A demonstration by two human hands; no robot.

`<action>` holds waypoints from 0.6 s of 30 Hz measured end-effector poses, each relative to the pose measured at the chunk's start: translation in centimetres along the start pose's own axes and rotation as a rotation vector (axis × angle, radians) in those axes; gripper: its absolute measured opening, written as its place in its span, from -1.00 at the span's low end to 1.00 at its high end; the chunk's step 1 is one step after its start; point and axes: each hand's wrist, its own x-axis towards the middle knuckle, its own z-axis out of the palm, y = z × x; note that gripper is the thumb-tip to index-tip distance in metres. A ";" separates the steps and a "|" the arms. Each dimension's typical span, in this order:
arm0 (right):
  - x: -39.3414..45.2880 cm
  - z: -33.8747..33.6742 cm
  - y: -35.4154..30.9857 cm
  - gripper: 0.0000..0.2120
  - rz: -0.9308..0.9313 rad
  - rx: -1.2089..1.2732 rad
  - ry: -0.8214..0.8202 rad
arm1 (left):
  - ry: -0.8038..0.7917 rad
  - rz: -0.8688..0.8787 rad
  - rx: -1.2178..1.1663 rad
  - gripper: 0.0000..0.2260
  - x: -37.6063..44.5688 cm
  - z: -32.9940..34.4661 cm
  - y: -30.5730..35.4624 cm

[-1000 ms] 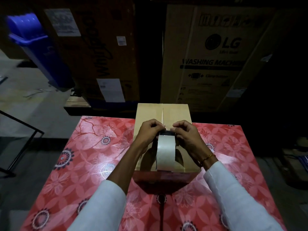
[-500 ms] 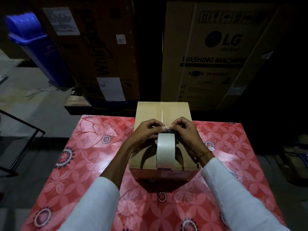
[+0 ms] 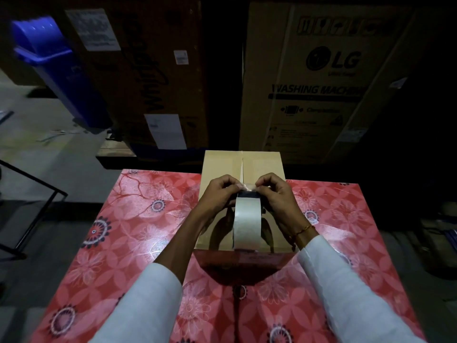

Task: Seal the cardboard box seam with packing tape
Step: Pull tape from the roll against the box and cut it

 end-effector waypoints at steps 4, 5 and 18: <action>-0.1 -0.6 0.0 -0.96 0.022 0.048 -0.033 | 0.014 -0.013 0.007 -0.90 0.2 0.1 0.0; -0.1 -0.7 0.0 -0.96 0.026 0.057 -0.041 | 0.015 -0.020 0.008 -0.90 0.3 0.1 0.0; 0.0 -0.4 -0.1 -0.86 -0.013 -0.003 -0.050 | -0.005 -0.069 -0.040 -0.90 0.5 -0.3 -0.1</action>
